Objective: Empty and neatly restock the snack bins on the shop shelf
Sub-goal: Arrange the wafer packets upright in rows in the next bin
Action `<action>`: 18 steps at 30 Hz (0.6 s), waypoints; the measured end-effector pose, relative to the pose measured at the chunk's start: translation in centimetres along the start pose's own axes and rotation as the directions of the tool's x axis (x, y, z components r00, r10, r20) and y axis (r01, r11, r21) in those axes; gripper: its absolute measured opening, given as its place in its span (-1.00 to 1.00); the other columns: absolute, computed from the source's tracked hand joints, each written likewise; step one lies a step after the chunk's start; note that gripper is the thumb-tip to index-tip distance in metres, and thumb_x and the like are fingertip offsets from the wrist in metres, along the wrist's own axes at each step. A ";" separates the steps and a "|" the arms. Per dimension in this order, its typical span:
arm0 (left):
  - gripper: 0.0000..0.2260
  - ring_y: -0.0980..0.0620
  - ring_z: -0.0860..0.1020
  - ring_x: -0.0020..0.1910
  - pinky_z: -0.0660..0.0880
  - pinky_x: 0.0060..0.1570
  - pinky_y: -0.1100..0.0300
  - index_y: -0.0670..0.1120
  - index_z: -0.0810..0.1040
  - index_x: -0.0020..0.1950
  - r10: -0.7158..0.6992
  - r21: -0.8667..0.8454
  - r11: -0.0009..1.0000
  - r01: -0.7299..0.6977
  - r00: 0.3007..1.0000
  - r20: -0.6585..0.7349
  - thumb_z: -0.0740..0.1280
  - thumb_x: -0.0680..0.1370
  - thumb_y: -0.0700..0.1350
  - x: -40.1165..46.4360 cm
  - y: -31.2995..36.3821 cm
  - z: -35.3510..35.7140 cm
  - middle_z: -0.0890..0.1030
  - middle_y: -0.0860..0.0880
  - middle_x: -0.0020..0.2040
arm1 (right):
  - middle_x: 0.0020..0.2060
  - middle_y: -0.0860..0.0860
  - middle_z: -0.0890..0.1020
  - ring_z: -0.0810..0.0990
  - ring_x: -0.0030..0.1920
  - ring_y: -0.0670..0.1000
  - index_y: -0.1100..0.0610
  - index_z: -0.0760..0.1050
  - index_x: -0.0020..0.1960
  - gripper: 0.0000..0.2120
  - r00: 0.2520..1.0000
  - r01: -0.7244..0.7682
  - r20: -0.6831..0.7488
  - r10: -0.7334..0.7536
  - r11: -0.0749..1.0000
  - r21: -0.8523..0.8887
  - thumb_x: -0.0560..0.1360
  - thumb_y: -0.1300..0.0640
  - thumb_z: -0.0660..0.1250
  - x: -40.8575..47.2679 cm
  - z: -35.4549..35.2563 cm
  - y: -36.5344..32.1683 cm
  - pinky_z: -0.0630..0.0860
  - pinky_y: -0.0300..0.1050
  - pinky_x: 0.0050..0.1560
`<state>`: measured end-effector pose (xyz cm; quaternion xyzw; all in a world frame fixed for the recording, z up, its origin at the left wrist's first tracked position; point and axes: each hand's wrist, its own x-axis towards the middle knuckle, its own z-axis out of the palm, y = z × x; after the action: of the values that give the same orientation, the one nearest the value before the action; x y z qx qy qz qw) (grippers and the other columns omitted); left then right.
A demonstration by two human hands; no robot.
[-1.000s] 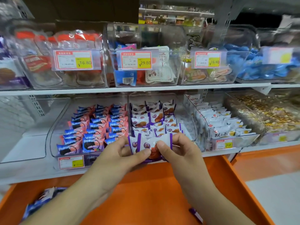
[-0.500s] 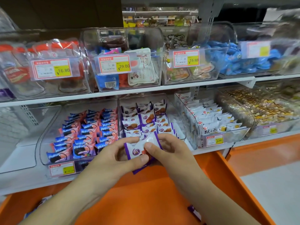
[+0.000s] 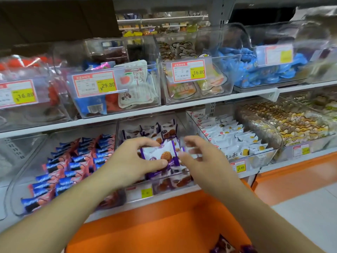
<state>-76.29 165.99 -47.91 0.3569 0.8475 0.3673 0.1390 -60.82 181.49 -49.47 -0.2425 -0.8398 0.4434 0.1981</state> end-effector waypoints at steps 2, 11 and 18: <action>-0.56 0.18 0.62 0.00 0.51 -0.08 0.22 0.19 0.62 0.19 0.040 0.065 0.997 -0.037 0.998 -0.046 0.62 0.37 0.21 3.5 0.2 1.1 0.57 0.26 0.22 | 0.30 -0.20 0.45 0.40 0.32 -0.17 -0.11 0.36 0.52 -0.53 0.996 0.087 -0.003 -0.091 0.960 -0.267 0.65 0.09 0.34 1.0 -0.6 1.3 0.25 -0.47 0.27; -0.46 0.11 0.53 0.05 0.39 -0.06 0.31 0.13 0.54 0.36 0.063 0.159 0.987 -0.037 0.986 -0.156 0.58 0.43 0.17 15.9 -1.8 6.9 0.58 0.14 0.21 | 0.29 -0.19 0.48 0.39 0.10 -0.20 -0.17 0.24 0.59 -0.41 0.994 0.099 0.059 -0.086 0.964 -0.247 0.66 0.24 0.27 3.7 -0.3 6.1 0.37 -0.48 0.02; -0.47 0.03 0.54 0.19 0.44 0.11 0.19 0.12 0.52 0.38 0.144 0.258 0.961 -0.099 0.976 -0.164 0.57 0.46 0.17 18.0 -5.0 8.9 0.58 0.12 0.23 | -0.03 -0.35 0.40 0.49 -0.06 -0.19 -0.26 0.27 0.48 -0.48 0.988 0.154 0.046 -0.147 0.962 -0.225 0.66 0.20 0.27 4.9 0.1 7.6 0.45 -0.27 -0.06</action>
<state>-87.08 180.98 -57.21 0.3881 0.8723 0.2973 -0.0075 -63.04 187.95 -55.36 -0.1927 -0.9038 0.3314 0.1900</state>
